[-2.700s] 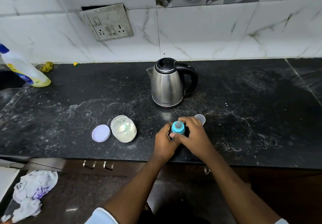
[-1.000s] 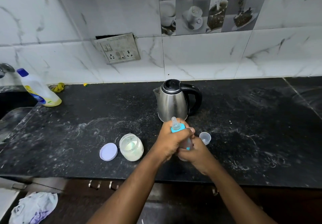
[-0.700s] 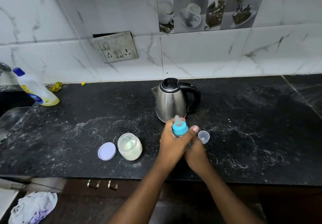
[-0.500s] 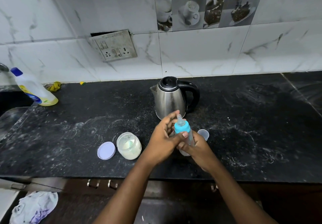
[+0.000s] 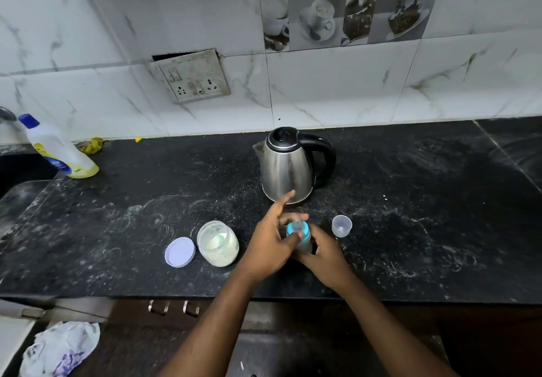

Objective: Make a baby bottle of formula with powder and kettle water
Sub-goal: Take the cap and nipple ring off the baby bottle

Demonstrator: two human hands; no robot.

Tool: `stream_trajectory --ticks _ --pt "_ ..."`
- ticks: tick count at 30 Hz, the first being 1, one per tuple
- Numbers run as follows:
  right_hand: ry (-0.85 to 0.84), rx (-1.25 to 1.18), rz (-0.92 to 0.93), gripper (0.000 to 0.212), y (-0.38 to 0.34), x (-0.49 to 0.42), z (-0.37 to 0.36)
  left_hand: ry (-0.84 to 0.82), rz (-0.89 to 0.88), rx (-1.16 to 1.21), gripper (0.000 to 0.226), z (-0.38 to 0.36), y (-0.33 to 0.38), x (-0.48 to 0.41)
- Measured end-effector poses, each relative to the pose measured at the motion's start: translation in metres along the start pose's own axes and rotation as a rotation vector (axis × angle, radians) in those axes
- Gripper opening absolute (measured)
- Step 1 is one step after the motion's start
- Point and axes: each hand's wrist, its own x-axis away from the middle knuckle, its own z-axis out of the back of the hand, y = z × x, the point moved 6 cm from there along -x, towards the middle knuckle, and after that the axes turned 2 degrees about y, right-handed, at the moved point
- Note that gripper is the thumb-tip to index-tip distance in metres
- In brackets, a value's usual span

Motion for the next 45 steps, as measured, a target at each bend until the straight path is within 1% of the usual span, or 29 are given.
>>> stream_trajectory --ticks 2,5,6,9,11,12,14,15,16,19,21,24,25,27,28,30,31,33,34,36,37,38,40,43,45 --pt "-0.007 0.029 -0.030 0.048 0.004 0.003 0.000 0.036 -0.002 -0.104 0.084 0.000 -0.006 -0.001" --pt "-0.001 0.111 -0.063 0.047 0.015 0.009 0.000 -0.001 -0.017 -0.234 0.081 -0.008 -0.013 -0.003" --pt "0.012 0.132 -0.080 0.047 0.018 0.010 0.001 0.011 -0.012 -0.270 0.080 -0.009 -0.015 -0.004" --pt "0.044 0.153 -0.115 0.048 0.023 0.009 0.002 0.073 0.037 -0.305 0.081 -0.008 -0.029 -0.006" --pt "0.042 0.191 -0.116 0.050 0.022 0.007 0.001 0.028 0.032 -0.310 0.089 -0.010 -0.038 -0.004" --pt "0.021 0.215 -0.111 0.056 0.021 0.007 0.001 -0.008 0.042 -0.269 0.093 -0.010 -0.043 -0.001" --pt "-0.014 0.240 -0.102 0.077 0.021 0.007 0.003 -0.058 0.066 -0.176 0.099 -0.009 -0.053 0.004" --pt "-0.024 0.236 -0.097 0.085 0.021 0.009 0.005 -0.055 0.077 -0.156 0.099 -0.007 -0.057 0.006" --pt "-0.024 0.222 -0.092 0.087 0.017 0.012 0.009 -0.041 0.086 -0.148 0.098 -0.005 -0.061 0.008" --pt "0.007 0.163 -0.046 0.081 0.008 0.012 0.014 -0.036 0.106 -0.164 0.090 -0.004 -0.069 0.009" --pt "0.056 0.243 0.038 0.076 -0.005 0.009 0.008 -0.029 0.096 -0.186 0.077 -0.008 -0.068 0.007" --pt "0.088 0.418 0.100 0.066 -0.015 0.002 -0.002 0.052 0.069 -0.214 0.046 -0.011 -0.064 0.007" --pt "0.102 0.455 0.130 0.059 -0.015 0.001 -0.003 0.073 0.064 -0.210 0.042 -0.012 -0.064 0.008" --pt "0.130 0.457 0.181 0.048 -0.018 0.001 0.000 0.089 0.058 -0.207 0.041 -0.011 -0.065 0.009" --pt "0.108 0.408 0.169 0.050 -0.020 0.001 0.002 0.080 0.057 -0.208 0.042 -0.012 -0.066 0.009" --pt "-0.002 0.248 0.096 0.070 -0.019 0.002 0.002 0.065 0.055 -0.215 0.042 -0.012 -0.067 0.007" --pt "-0.059 0.206 0.063 0.078 -0.017 0.002 0.001 0.066 0.051 -0.219 0.041 -0.011 -0.067 0.006" --pt "-0.098 0.293 0.035 0.090 -0.016 0.002 0.001 0.063 0.048 -0.223 0.039 -0.012 -0.067 0.006" --pt "-0.065 0.343 0.039 0.093 -0.017 0.001 0.002 0.062 0.047 -0.225 0.038 -0.012 -0.067 0.006" --pt "-0.007 0.332 0.033 0.088 -0.018 -0.001 0.005 0.068 0.048 -0.232 0.038 -0.012 -0.068 0.007" --pt "-0.009 0.297 0.028 0.084 -0.018 -0.002 0.005 0.071 0.046 -0.234 0.038 -0.012 -0.069 0.007" --pt "-0.032 0.285 0.027 0.084 -0.019 0.000 0.003 0.076 0.046 -0.237 0.039 -0.012 -0.069 0.007" --pt "-0.061 0.316 0.044 0.090 -0.021 0.003 0.000 0.079 0.050 -0.235 0.037 -0.012 -0.070 0.006" --pt "0.017 0.397 0.045 0.094 -0.021 0.003 0.001 0.067 0.054 -0.241 0.033 -0.012 -0.071 0.005" --pt "0.035 0.339 0.033 0.087 -0.021 0.001 0.004 0.056 0.049 -0.245 0.034 -0.013 -0.071 0.005"
